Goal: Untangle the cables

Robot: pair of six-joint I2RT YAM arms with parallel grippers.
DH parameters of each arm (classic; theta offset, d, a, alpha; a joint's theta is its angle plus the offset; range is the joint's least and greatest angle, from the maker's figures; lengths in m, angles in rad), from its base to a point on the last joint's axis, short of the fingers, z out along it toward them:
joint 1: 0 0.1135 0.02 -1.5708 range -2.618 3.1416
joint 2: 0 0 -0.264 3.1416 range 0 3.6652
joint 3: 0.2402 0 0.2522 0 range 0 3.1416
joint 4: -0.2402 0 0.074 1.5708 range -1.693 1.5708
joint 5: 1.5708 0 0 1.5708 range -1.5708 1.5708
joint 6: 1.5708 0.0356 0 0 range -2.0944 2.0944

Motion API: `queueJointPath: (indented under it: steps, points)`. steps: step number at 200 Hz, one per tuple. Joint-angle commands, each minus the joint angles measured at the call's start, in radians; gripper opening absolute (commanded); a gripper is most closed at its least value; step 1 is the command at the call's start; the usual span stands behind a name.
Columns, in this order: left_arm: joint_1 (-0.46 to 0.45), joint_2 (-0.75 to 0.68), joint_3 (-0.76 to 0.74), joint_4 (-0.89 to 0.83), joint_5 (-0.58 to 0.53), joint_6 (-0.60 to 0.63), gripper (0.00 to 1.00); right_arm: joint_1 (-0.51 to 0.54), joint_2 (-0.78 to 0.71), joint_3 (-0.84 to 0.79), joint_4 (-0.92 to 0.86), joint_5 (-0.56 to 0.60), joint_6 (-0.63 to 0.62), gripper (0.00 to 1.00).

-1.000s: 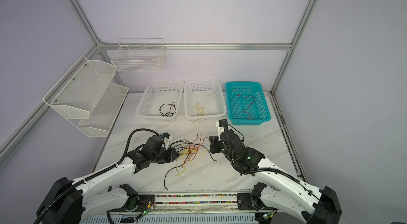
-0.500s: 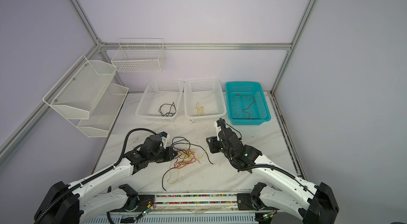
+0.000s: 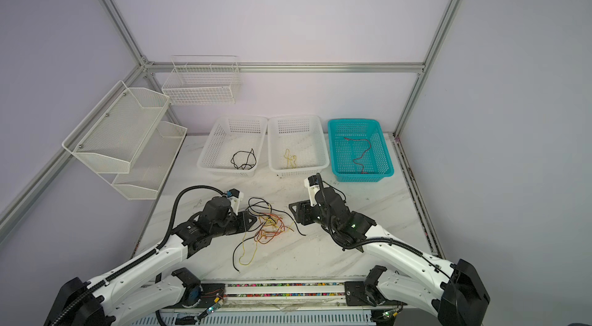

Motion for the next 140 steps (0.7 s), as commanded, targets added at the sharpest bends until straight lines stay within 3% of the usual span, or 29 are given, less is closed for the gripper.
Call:
queueJointPath:
  steps: [1, 26, 61, 86, 118, 140]
  points:
    - [0.013, -0.066, 0.100, -0.061, -0.149, 0.013, 0.00, 0.003, -0.106, 0.078, -0.111, 0.186, -0.013, 0.63]
    - [0.048, -0.126, 0.116, -0.108, -0.205, 0.031, 0.00, 0.002, -0.111, 0.140, -0.232, 0.280, -0.016, 0.71]
    - [0.114, -0.152, 0.124, -0.138, -0.162, 0.051, 0.00, 0.000, -0.145, 0.177, -0.292, 0.308, 0.005, 0.80]
    - [0.141, -0.160, 0.124, -0.149, -0.148, 0.058, 0.00, -0.004, -0.184, 0.236, -0.325, 0.273, 0.007, 0.85]
    - [0.175, -0.150, 0.124, -0.149, -0.133, 0.064, 0.00, -0.006, -0.156, 0.312, -0.400, 0.234, 0.022, 0.83]
    - [0.191, -0.133, 0.126, -0.135, -0.102, 0.063, 0.00, -0.015, -0.119, 0.316, -0.406, 0.092, 0.048, 0.83]
